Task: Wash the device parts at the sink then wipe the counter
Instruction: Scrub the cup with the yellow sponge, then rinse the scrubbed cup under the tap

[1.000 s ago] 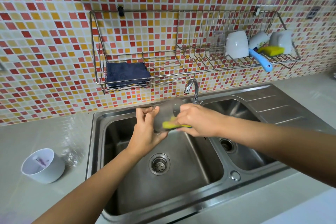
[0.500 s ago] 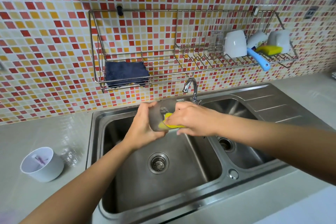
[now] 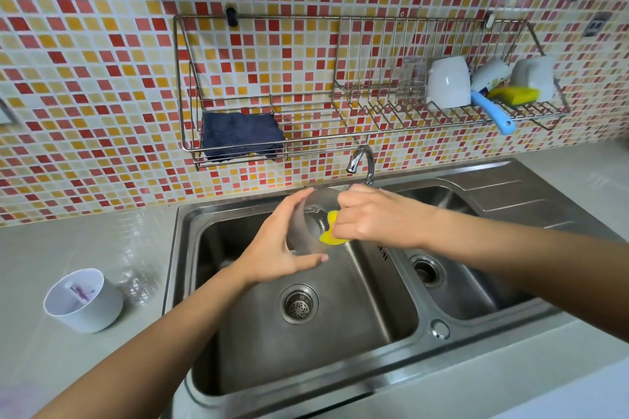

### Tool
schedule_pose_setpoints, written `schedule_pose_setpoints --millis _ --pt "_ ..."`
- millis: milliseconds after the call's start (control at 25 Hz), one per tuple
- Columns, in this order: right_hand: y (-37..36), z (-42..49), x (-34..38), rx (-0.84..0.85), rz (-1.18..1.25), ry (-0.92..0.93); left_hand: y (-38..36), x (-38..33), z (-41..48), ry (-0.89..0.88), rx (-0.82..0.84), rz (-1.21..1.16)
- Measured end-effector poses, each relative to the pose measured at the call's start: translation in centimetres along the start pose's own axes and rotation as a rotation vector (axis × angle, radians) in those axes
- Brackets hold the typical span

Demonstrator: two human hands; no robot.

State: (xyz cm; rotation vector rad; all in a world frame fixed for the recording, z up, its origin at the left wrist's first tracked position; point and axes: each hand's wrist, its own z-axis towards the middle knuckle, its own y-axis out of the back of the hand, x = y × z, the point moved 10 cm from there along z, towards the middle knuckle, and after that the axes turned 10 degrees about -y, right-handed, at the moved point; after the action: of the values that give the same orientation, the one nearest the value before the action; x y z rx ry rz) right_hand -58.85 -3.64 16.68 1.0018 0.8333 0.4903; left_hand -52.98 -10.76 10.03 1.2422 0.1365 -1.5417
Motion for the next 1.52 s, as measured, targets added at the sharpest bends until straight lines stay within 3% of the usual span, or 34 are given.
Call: schedule_pose_setpoints --millis 200,400,560,640,960,1120,1240,1400,1520 --pt "-0.3 0.4 -2.9 -0.069 -0.007 -0.104 1.2 4.3 -1.3 0.233 -0.214 -0.087" --pt "-0.3 3.0 -11.5 -0.240 -0.091 -0.580 2.4 6.6 -2.4 0.377 -0.323 -0.118" --pt "-4.0 6.3 -18.9 -0.007 0.011 -1.055 2.8 6.2 -2.1 0.374 -0.345 -0.148" --pt "-6.5 7.3 -21.3 0.117 0.050 -1.196 3.4 6.4 -2.5 0.384 -0.365 -0.137" --pt "-14.8 11.5 -20.7 0.552 0.290 -1.267 5.2 7.4 -4.4 0.413 -0.425 -0.161" --pt "-14.8 11.1 -20.3 0.668 0.324 -1.261 5.3 7.3 -4.1 0.405 -0.434 -0.149" --pt "-12.3 10.6 -20.4 0.515 0.370 -1.290 4.4 6.6 -3.0 0.387 -0.408 -0.146" --pt "-4.7 8.1 -19.9 -0.076 0.200 -1.154 2.2 6.2 -1.9 0.375 -0.328 -0.155" --pt "-2.0 3.2 -17.7 -0.310 0.061 -1.035 0.0 6.6 -1.6 0.402 -0.304 -0.199"
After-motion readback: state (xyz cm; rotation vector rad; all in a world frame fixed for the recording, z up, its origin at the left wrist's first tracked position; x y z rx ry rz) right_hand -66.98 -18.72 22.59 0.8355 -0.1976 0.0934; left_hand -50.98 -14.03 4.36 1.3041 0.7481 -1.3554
